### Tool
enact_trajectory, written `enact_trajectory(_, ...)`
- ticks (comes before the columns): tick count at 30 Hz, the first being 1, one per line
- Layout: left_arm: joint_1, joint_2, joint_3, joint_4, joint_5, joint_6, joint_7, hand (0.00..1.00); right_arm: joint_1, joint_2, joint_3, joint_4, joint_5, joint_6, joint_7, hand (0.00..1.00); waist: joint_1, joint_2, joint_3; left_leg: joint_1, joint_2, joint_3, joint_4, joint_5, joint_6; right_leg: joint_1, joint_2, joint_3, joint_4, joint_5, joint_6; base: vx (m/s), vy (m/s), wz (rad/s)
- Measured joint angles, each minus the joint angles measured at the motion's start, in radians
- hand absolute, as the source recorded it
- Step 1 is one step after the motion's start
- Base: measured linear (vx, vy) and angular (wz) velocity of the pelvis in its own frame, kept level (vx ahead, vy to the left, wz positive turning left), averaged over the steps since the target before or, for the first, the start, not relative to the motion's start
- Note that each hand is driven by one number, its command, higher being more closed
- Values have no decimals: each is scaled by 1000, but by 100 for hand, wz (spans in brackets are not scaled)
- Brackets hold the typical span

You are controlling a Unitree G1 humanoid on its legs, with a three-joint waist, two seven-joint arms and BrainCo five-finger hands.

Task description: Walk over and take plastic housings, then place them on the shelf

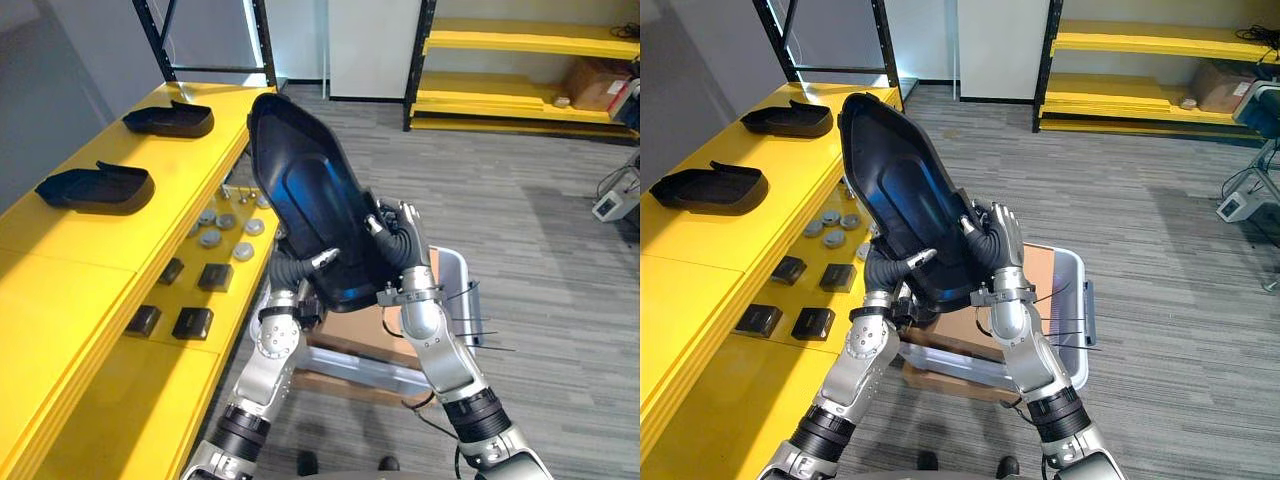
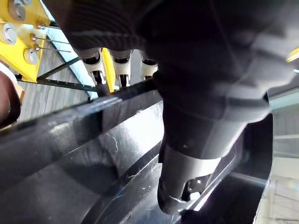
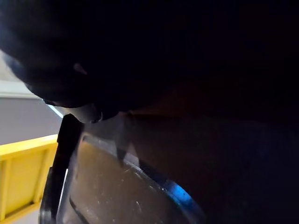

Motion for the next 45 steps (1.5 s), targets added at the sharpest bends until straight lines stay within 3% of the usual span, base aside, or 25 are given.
enact_trajectory(1,0,0,0,11,-7,-6,0,100,0,-2,8,0,0,3,-7,100,0,0,-6,0,0,0,0,0,0,0,0,0,-2,0,0,0,0,0)
enact_trajectory(2,0,0,0,20,-9,-10,0,100,0,-5,12,1,0,5,-11,0,0,1,-11,0,0,0,0,0,0,1,0,0,-3,0,0,0,0,0)
enact_trajectory(6,1,0,8,34,-18,-13,0,100,1,-8,28,1,8,4,-5,0,-1,0,-18,4,0,-3,0,0,0,10,2,-3,-10,1,0,0,0,1)
enact_trajectory(10,3,4,12,34,5,2,0,100,1,-13,28,1,94,-4,31,0,0,0,-18,5,1,-3,0,0,0,11,3,-4,-11,2,-1,0,0,0)
enact_trajectory(15,4,4,30,28,99,16,-7,100,5,-41,-3,1,209,-47,68,0,0,0,-18,10,0,-6,-1,0,0,17,2,-6,-11,2,-1,0,0,0)
enact_trajectory(19,24,-6,53,-11,201,33,-28,100,26,-55,-80,-52,312,-107,122,0,0,0,-19,19,1,-9,-1,0,0,29,2,-10,-12,1,0,-2,1,2)
enact_trajectory(21,48,-13,71,-36,253,41,-29,100,43,-53,-169,-113,385,-154,139,0,-1,0,-19,20,0,-9,-2,0,0,30,2,-11,-11,1,0,0,0,0)
enact_trajectory(23,108,-9,136,-48,289,52,-29,100,44,-44,-391,-167,503,-200,137,0,-5,0,-19,21,0,-9,-3,0,0,30,0,-10,-10,1,1,-34,8,0)
enact_trajectory(28,219,-4,256,-72,301,71,-28,100,164,-43,-686,-126,694,-267,108,0,-11,-2,-20,21,0,-9,-7,0,0,30,0,-10,-11,0,1,0,0,0)
enact_trajectory(31,264,-6,288,-152,301,72,-29,100,234,-34,-742,26,749,-267,85,0,-23,-2,-20,21,-1,-7,-8,0,0,29,0,-9,-11,0,1,0,0,0)
enact_trajectory(36,275,-4,284,-211,315,62,-51,100,347,-33,-785,468,769,-214,77,0,-27,-3,-19,16,1,-5,-7,-4,-6,26,2,-7,-16,0,1,0,0,0)
enact_trajectory(37,276,-4,283,-211,317,62,-52,100,351,-32,-785,484,770,-210,78,0,-27,-3,-19,16,2,-5,-7,-4,-6,26,2,-7,-16,0,1,0,0,0)
enact_trajectory(38,283,-4,283,-213,330,58,-64,100,390,-15,-813,638,797,-181,100,0,-27,-2,-19,9,3,-6,-8,-5,-6,24,3,-8,-19,0,1,0,0,0)
enact_trajectory(41,313,-5,276,-228,351,58,-77,100,446,18,-828,834,808,-152,136,0,-30,-5,-17,1,3,-8,-8,-6,-7,24,4,-11,-21,0,1,3,-2,2)
enact_trajectory(45,330,-4,239,-259,353,57,-105,100,475,58,-814,996,808,-113,178,0,-27,-15,-7,-4,0,-35,-8,-6,-7,30,1,-39,-15,-5,4,-3,-4,21)
